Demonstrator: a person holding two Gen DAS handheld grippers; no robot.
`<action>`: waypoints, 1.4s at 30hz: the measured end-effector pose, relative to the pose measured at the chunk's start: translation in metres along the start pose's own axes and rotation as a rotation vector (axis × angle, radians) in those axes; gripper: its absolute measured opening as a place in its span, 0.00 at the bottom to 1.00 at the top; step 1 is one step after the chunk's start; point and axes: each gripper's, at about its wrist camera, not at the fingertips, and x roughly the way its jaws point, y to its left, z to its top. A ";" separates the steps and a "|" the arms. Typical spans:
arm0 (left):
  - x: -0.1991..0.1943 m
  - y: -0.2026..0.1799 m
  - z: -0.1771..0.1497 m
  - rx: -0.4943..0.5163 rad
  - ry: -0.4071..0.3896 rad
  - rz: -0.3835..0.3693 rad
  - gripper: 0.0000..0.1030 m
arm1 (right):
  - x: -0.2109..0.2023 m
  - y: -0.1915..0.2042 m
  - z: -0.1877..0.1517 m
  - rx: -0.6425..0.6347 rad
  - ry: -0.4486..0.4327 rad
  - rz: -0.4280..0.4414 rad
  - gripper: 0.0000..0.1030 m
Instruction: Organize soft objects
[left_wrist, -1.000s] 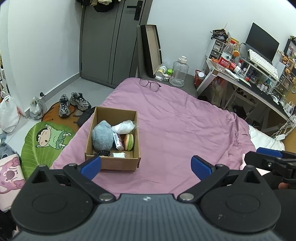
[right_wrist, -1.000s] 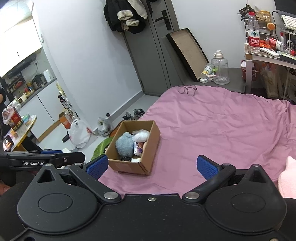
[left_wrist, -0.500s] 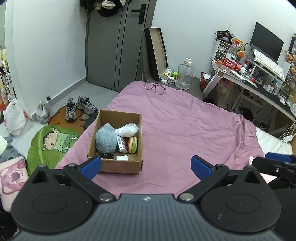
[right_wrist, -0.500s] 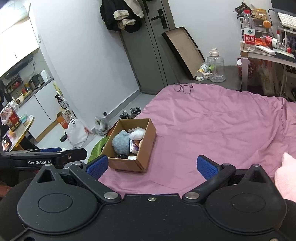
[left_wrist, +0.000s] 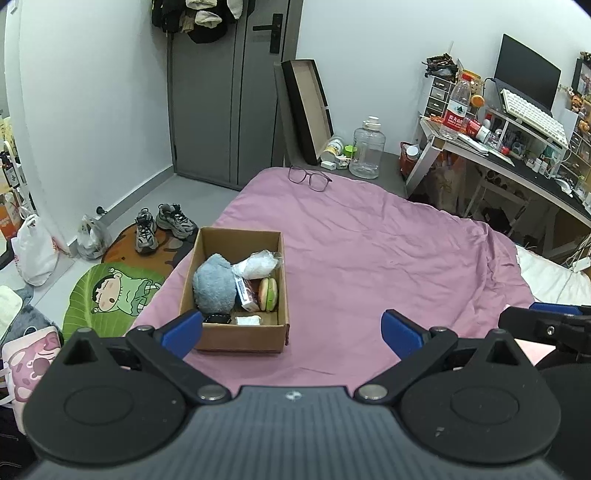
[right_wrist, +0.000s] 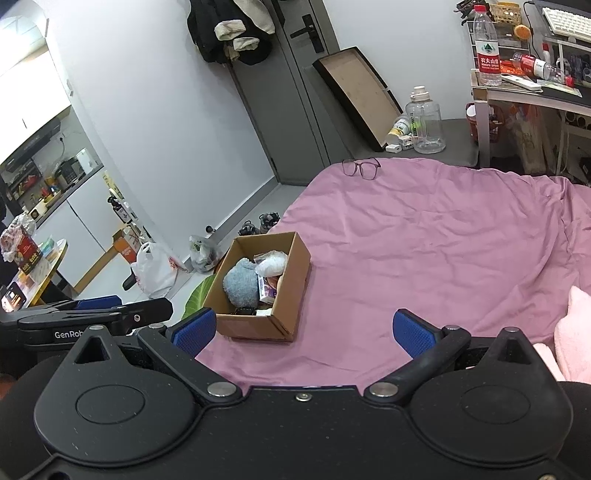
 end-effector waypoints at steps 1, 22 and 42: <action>0.000 0.000 0.000 -0.003 0.001 -0.003 0.99 | 0.000 0.001 0.000 -0.002 -0.002 -0.003 1.00; 0.001 0.001 -0.002 -0.013 0.005 -0.003 0.99 | 0.000 0.002 -0.001 -0.002 -0.007 -0.014 1.00; 0.003 -0.004 -0.004 -0.020 0.012 0.004 0.99 | 0.000 0.001 -0.002 -0.002 -0.006 -0.015 1.00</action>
